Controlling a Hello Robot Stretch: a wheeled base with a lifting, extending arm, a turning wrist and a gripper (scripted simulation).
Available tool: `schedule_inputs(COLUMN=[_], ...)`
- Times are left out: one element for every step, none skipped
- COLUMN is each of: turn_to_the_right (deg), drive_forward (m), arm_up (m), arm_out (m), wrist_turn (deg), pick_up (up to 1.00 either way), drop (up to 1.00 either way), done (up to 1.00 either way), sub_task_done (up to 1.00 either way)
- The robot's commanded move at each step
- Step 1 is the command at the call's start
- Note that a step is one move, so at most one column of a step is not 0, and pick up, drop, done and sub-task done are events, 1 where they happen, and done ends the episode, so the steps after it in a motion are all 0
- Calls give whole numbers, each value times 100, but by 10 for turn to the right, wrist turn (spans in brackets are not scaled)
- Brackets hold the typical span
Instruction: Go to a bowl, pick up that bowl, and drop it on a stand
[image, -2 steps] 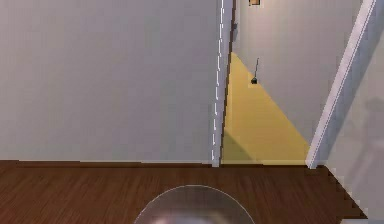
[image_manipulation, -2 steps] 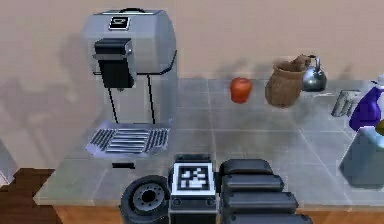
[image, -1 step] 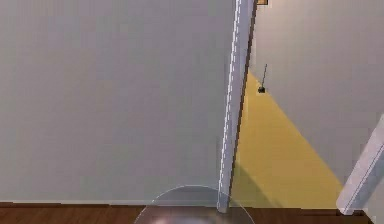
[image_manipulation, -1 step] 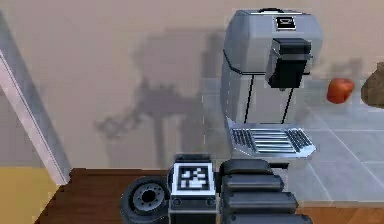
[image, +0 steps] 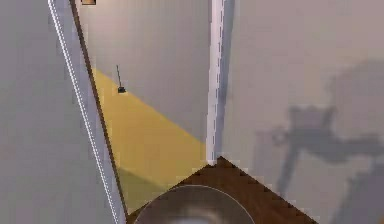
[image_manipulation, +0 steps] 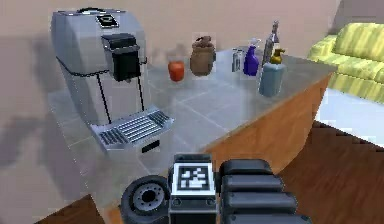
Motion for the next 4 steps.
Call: schedule_inputs(turn_to_the_right=[0, -270, 0, -300], drive_forward=[100, 0, 100, 0], arm_up=[0, 0, 0, 0], arm_out=[0, 0, 0, 0], wrist_turn=[0, 0, 0, 0], pick_up=[0, 0, 0, 0], drop=[0, 0, 0, 0], done=[0, 0, 0, 0], sub_task_done=[0, 0, 0, 0])
